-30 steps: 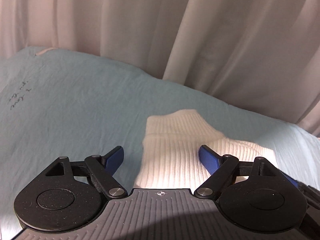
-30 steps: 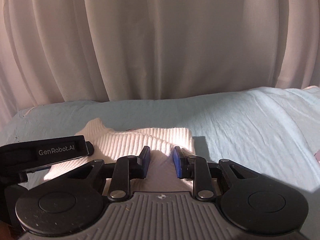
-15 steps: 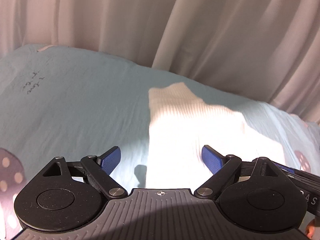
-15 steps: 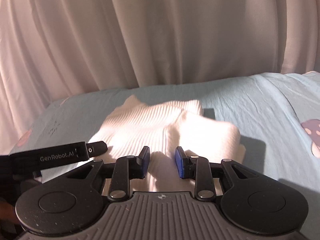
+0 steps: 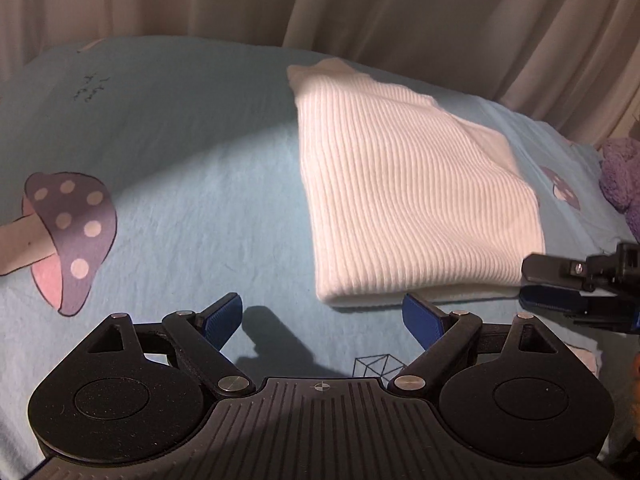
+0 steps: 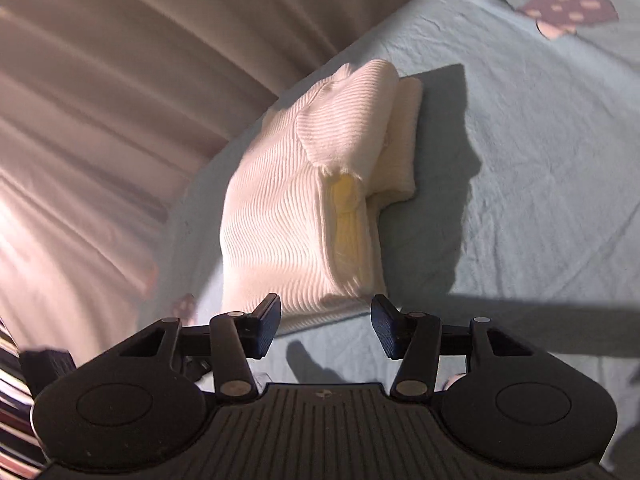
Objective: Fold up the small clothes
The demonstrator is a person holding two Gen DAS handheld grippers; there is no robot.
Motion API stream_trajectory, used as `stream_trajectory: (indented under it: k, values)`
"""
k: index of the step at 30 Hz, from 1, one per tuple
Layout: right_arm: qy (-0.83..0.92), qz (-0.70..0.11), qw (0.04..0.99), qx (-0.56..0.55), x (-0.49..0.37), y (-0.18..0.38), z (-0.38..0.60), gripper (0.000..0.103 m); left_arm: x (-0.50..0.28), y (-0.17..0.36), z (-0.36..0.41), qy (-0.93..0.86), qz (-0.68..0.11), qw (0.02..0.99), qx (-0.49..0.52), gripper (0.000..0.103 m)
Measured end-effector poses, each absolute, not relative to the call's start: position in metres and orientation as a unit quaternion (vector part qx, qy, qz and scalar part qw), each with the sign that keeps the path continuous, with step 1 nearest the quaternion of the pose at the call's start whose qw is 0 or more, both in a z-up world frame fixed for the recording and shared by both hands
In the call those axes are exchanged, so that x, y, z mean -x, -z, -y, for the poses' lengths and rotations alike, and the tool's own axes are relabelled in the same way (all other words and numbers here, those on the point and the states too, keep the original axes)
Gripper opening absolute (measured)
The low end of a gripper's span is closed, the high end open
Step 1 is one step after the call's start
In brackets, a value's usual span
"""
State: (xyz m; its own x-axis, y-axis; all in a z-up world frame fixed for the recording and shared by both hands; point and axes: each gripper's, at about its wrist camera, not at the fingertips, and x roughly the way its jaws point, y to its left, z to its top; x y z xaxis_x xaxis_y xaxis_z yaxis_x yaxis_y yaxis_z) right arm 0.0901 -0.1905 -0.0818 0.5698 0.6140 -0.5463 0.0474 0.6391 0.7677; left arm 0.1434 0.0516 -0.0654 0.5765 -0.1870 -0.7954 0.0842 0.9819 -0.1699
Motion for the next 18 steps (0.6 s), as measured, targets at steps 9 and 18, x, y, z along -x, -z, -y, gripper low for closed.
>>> stream_trajectory:
  k: [9,18]
  values:
    - [-0.16,-0.46,0.764,-0.424,-0.092,0.103,0.201,0.009,-0.154,0.066,-0.053,0.024,-0.46,0.886,0.06,0.092]
    - [-0.142,-0.371,0.893,-0.212,-0.079,0.03,0.174,0.019,-0.153,0.049,-0.064,-0.022,-0.457,0.887,0.062,0.092]
